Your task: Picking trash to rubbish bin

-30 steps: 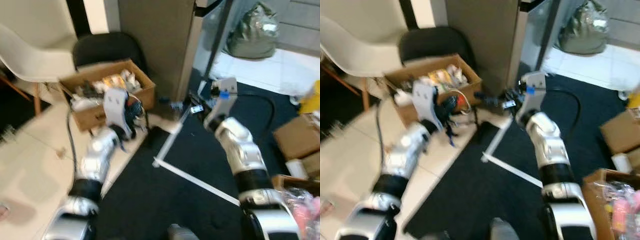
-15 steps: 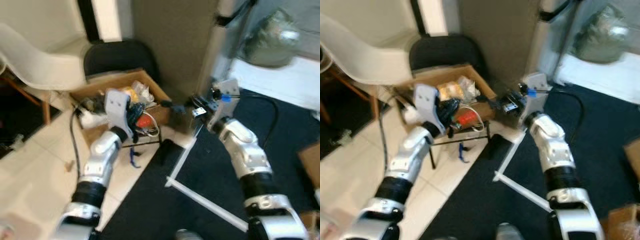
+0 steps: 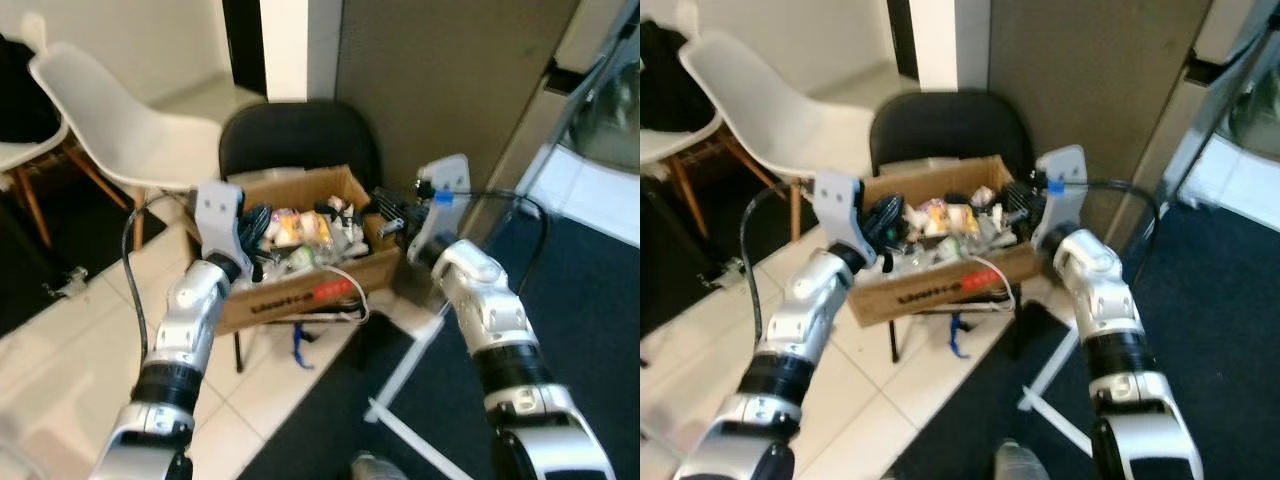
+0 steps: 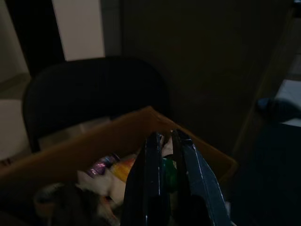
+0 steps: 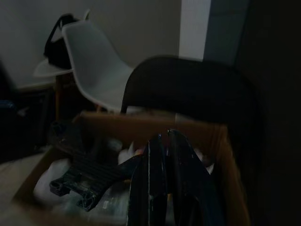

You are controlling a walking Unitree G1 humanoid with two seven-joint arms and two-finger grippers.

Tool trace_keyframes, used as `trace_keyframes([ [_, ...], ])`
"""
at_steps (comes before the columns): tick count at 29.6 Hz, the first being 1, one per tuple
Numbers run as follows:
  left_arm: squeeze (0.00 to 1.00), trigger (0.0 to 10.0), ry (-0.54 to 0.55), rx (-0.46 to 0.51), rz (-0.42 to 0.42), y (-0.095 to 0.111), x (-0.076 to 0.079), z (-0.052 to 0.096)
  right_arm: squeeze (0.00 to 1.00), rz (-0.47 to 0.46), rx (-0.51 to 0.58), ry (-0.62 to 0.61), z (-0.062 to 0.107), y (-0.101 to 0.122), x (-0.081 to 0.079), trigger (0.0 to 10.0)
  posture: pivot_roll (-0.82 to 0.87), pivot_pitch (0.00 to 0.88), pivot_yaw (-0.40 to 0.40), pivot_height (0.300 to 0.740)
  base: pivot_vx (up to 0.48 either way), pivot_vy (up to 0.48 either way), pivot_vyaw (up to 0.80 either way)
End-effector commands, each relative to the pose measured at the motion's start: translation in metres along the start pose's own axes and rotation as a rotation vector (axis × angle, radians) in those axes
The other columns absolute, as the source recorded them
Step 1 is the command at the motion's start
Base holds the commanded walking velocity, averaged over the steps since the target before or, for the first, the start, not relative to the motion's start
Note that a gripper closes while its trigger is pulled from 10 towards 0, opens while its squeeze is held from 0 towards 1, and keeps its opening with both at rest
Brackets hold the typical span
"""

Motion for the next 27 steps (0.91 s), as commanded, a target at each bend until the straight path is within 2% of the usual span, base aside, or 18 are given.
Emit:
trace_keyframes([
  [1, 0.00, 10.0, 0.017, -0.024, 0.000, -0.006, -0.004, 0.003, 0.00, 0.000, 0.001, 0.012, -0.002, -0.002, -0.005, 10.0, -0.04, 0.000, -0.009, 0.740, 0.480, 0.000, 0.00],
  [13, 0.00, 10.0, 0.036, -0.038, 0.012, -0.007, -0.008, 0.004, 0.00, 0.001, 0.001, -0.002, -0.002, -0.001, -0.004, 10.0, -0.04, 0.000, -0.009, 0.740, 0.480, 0.000, 0.00],
  [15, 0.00, 10.0, 0.099, -0.105, 0.050, -0.016, -0.015, 0.004, 0.00, 0.000, -0.006, 0.007, -0.002, -0.002, -0.005, 10.0, -0.04, 0.000, -0.009, 0.740, 0.184, 0.000, 0.00],
  [17, 0.00, 10.0, 0.106, -0.130, 0.072, -0.019, -0.017, 0.004, 0.00, 0.008, -0.016, 0.024, -0.002, -0.002, -0.006, 10.0, -0.04, 0.000, -0.006, 0.740, 0.000, 0.000, 0.00],
  [19, 0.00, 10.0, 0.088, -0.201, 0.091, -0.028, -0.016, 0.005, 0.00, 0.028, -0.034, 0.046, -0.002, -0.003, -0.008, 10.0, -0.04, 0.000, -0.006, 0.740, 0.000, 0.000, 0.00],
  [21, 0.00, 10.0, 0.103, -0.245, 0.100, -0.035, -0.017, 0.007, 0.00, 0.111, -0.061, 0.054, -0.002, -0.004, -0.009, 10.0, -0.04, 0.000, -0.007, 0.740, 0.000, 0.000, 0.00],
  [24, 0.00, 10.0, 0.102, -0.269, 0.120, -0.039, -0.017, 0.009, 0.00, 0.156, -0.072, 0.055, -0.002, -0.005, -0.010, 10.0, -0.04, 0.000, -0.005, 0.740, 0.000, 0.000, 0.00],
  [25, 0.18, 10.0, 0.089, -0.276, 0.131, -0.041, -0.015, 0.010, 1.00, 0.158, -0.074, 0.051, -0.002, -0.006, -0.010, 10.0, -0.04, 0.000, -0.004, 0.740, 0.000, 0.000, 0.00],
  [27, 0.18, 10.0, 0.089, -0.276, 0.131, -0.041, -0.015, 0.010, 1.00, 0.158, -0.074, 0.051, -0.002, -0.006, -0.010, 10.0, -0.04, 0.000, -0.004, 0.740, 0.000, 0.000, 0.00],
])
Point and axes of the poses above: a point about 5 cm out from each wrist's last joint towards the gripper, its own z axis pointing back from the gripper into the wrist, its own y axis along the axis of the wrist's last joint, x = y × z, the point moved 1 cm from there along -z, pointing out of the wrist towards the gripper, and after that the axes turned 10 degrees about -z, right-handed, at the moved point
